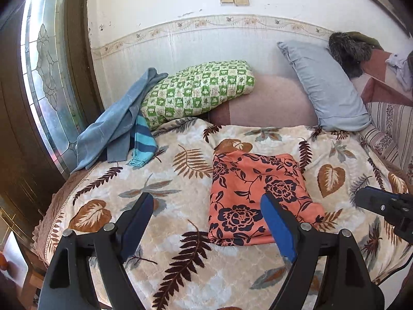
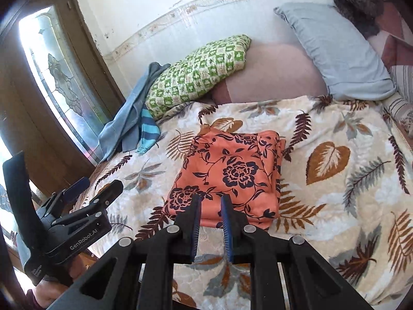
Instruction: Fold small clothes
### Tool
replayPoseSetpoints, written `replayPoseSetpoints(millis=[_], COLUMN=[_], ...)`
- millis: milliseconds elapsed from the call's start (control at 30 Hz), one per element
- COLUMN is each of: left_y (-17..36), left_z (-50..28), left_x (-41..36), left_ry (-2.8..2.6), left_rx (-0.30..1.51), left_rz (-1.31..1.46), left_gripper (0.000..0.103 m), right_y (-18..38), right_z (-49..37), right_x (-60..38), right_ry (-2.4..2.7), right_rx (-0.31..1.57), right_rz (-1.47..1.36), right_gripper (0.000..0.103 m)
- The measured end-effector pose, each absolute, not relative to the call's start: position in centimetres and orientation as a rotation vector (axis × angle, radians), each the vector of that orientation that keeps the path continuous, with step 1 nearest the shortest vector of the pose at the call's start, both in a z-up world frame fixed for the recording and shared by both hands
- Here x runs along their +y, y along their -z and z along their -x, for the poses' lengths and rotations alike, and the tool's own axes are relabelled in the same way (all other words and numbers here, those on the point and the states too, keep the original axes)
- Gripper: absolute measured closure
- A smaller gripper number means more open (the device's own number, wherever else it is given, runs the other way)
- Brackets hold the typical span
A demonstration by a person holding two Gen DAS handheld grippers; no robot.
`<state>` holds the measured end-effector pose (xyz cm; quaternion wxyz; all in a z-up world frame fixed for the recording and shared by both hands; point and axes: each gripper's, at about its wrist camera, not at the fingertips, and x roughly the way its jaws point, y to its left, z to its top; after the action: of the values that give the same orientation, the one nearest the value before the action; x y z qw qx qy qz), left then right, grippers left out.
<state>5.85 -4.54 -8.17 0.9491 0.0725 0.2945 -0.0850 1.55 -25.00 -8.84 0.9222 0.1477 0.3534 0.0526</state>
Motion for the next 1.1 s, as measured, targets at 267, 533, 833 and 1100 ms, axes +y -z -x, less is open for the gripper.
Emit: replayPoseSetpoints(millis=[267,533,833,1100], left_y=[5.1,3.8,3.4,3.3], left_z=[-2.9,-1.5,-0.8,-0.7], left_x=[-4.4,-3.5,-2.6,-2.0], left_ry=[0.172,0.160,0.142,0.131], left_rx=[0.532,0.511,0.500,0.498], left_rz=[-0.155,-0.140,-0.125,-0.118], left_gripper=[0.018,0.018,0.018,0.018], right_y=[6.0,5.3,5.1,4.7], right_z=[0.8,1.7,2.0,2.1], right_x=[-23.6,-22.8,-22.1,-21.3], right_ry=[-0.128,-0.140,-0.158,-0.174], right_rx=[0.657,0.644,0.642,0.634], right_rz=[-0.274,-0.265,-0.258,-0.251], right_gripper=[0.085,0.085,0.085,0.085])
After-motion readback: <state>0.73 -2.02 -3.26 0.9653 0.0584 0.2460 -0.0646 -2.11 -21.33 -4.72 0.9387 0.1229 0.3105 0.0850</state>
